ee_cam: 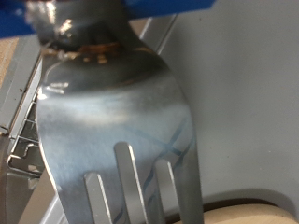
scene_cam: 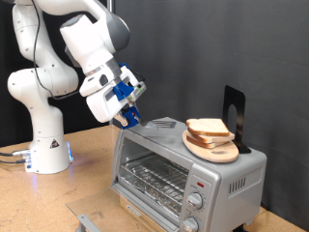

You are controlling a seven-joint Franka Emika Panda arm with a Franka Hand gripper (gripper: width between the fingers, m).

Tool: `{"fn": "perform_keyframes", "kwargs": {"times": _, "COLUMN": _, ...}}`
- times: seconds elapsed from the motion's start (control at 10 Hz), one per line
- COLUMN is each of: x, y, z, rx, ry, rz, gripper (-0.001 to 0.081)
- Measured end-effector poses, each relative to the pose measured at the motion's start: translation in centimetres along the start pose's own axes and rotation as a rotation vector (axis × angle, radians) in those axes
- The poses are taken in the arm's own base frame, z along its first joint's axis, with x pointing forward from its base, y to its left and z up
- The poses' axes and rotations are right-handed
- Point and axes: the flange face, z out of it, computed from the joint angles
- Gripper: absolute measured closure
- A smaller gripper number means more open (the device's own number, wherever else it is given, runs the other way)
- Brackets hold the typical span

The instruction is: Make a piece of toast with the oven

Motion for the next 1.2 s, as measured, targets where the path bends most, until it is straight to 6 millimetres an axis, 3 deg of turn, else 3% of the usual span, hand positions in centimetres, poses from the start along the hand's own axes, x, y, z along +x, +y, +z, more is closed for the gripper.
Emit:
{"fn": "perform_keyframes", "kwargs": {"times": 0.6, "x": 1.2, "y": -1.6, "z": 2.0, "rx": -0.009, "ry": -0.027, "rz": -0.02, "gripper": 0.0337}}
{"fn": "perform_keyframes", "kwargs": {"times": 1.2, "x": 1.2, "y": -2.4, "z": 2.0, "rx": 0.019, "ry": -0.021, "rz": -0.057, "gripper": 0.034}}
